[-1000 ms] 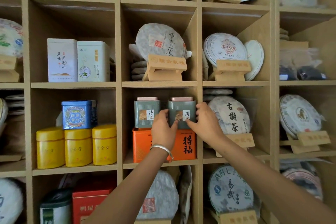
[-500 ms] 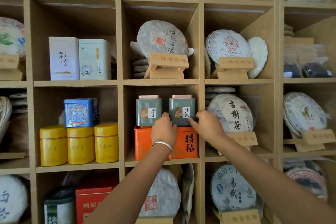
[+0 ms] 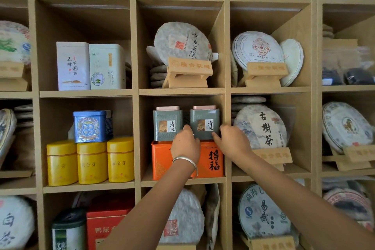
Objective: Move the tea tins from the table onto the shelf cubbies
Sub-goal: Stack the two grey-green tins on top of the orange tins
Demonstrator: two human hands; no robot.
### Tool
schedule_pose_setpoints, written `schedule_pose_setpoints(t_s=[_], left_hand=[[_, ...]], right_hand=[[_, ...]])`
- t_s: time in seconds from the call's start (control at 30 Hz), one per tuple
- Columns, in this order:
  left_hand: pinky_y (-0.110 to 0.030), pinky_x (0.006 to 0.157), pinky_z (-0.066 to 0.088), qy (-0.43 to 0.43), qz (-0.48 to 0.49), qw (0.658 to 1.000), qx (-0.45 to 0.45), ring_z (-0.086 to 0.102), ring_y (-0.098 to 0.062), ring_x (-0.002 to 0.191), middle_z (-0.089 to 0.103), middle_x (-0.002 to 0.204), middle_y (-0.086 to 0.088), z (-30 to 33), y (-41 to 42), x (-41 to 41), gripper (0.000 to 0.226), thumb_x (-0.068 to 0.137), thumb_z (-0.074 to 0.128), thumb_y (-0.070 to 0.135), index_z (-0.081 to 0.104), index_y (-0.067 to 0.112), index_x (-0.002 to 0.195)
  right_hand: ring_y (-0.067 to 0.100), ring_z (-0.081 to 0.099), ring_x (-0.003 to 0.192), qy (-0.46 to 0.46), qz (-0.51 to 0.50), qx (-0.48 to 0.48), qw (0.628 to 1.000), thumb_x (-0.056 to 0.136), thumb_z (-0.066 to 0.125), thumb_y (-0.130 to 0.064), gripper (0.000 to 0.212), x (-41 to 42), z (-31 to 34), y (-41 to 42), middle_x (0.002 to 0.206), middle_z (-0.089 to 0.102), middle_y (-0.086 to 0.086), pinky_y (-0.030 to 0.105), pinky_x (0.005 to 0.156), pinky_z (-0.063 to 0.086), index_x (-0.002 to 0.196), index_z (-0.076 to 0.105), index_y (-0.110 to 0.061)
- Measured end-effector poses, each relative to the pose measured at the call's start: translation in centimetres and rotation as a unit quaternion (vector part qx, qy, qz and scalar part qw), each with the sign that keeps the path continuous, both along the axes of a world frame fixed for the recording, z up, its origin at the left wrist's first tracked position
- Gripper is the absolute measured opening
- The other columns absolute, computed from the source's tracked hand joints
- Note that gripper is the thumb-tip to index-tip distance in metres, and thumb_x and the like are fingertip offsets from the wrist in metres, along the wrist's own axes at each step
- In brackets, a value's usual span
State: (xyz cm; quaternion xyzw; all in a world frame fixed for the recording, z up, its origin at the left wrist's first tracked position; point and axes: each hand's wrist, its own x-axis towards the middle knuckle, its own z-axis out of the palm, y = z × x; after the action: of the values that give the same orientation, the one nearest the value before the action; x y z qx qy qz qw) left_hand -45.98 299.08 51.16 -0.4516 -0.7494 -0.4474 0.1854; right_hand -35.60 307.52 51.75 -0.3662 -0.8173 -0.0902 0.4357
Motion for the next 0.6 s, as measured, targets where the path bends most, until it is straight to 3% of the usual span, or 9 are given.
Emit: schedule_pose_setpoints(t_s=[0.33, 0.47, 0.6], left_hand=[[-0.036, 0.081, 0.054, 0.013, -0.035, 0.998, 0.046, 0.064, -0.027, 0.103, 0.065, 0.115, -0.011, -0.3, -0.6, -1.1, 0.033, 0.090, 0.060, 0.021, 0.052, 0.010, 0.121], [-0.022, 0.086, 0.042, 0.031, -0.028, 0.990, 0.131, 0.057, -0.022, 0.110, 0.056, 0.124, -0.009, -0.5, -2.3, -3.0, 0.041, 0.088, 0.063, 0.019, 0.051, 0.013, 0.127], [-0.030, 0.099, 0.041, 0.000, -0.018, 0.984, 0.176, 0.050, -0.026, 0.120, 0.049, 0.132, -0.013, -0.9, -4.0, -4.6, 0.047, 0.088, 0.062, 0.011, 0.046, 0.008, 0.132]], right_hand=[[0.027, 0.064, 0.073, 0.011, -0.003, 0.034, 0.999, 0.096, 0.048, -0.037, 0.030, 0.5, -0.2, -0.2, 0.084, 0.066, 0.010, 0.028, 0.050, 0.035, 0.098, 0.056, -0.007], [0.027, 0.065, 0.069, 0.020, -0.015, 0.079, 0.997, 0.096, 0.046, -0.035, 0.032, 1.0, 0.2, -0.9, 0.080, 0.067, 0.009, 0.028, 0.048, 0.038, 0.109, 0.052, -0.007], [0.023, 0.064, 0.064, 0.039, 0.034, 0.095, 0.994, 0.096, 0.047, -0.034, 0.031, 0.2, 0.3, -2.6, 0.075, 0.066, 0.006, 0.029, 0.049, 0.046, 0.112, 0.054, -0.008]])
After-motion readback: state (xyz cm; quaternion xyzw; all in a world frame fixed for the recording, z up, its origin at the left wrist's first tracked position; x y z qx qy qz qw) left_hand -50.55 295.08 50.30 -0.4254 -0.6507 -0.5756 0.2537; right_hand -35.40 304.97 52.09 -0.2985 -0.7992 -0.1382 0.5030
